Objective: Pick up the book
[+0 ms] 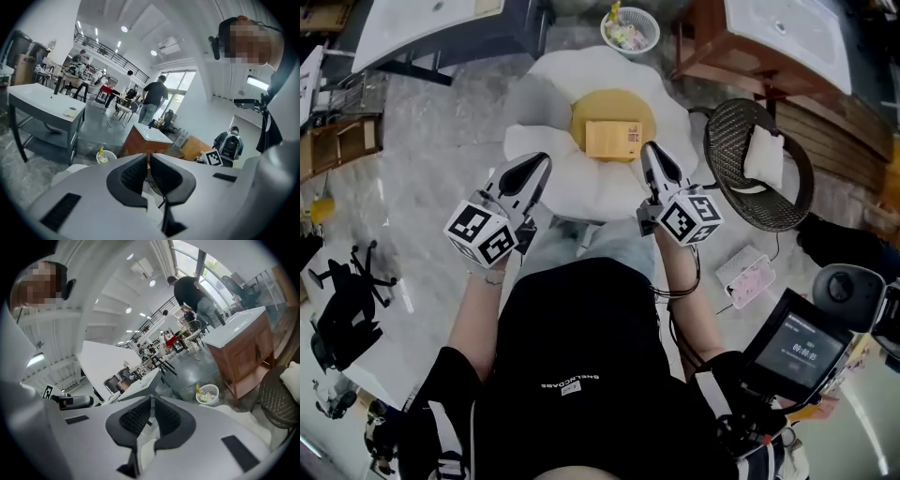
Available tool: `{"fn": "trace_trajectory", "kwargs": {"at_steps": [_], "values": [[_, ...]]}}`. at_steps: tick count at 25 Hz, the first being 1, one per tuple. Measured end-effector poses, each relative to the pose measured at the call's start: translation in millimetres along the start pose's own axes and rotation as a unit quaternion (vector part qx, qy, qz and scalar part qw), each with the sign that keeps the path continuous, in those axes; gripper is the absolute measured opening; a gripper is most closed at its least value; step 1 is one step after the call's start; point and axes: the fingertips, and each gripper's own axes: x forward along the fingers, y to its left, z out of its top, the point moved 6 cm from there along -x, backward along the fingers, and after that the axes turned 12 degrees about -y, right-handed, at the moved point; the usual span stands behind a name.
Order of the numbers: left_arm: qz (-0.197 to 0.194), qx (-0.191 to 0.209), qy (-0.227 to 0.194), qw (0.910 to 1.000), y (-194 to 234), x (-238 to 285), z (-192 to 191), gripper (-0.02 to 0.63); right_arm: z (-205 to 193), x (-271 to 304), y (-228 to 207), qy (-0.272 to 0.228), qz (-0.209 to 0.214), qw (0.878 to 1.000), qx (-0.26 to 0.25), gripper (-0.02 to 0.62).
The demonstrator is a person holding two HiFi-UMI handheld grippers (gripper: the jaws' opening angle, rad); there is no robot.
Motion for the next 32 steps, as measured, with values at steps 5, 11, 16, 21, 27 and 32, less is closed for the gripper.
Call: {"fn": "trace_trajectory", "kwargs": {"at_steps": [5, 11, 16, 21, 27, 32], "values": [[0.009, -0.01, 0.01, 0.9999, 1, -3, -15, 0.015, -18, 2, -18, 0.017, -0.004, 1.0, 0.018, 0.028], [0.02, -0.018, 0.026, 0.9993, 12, 7, -36, 0.015, -48, 11, -54, 0.046, -0.014, 0.998, 0.035, 0.028], [0.031, -0.019, 0.037, 0.9987, 27, 15, -54, 0.015, -74, 21, -89, 0.072, -0.026, 0.996, 0.038, 0.028], [0.043, -0.018, 0.044, 0.998, 37, 22, -72, 0.017, -95, 26, -123, 0.095, -0.045, 0.994, 0.032, 0.029], [0.052, -0.037, 0.053, 0.9965, 57, 38, -99, 0.018, -123, 41, -169, 0.128, -0.06, 0.99, 0.026, 0.034], [0.059, -0.047, 0.073, 0.9945, 70, 46, -124, 0.018, -151, 47, -203, 0.15, -0.068, 0.986, 0.032, 0.074]]}}
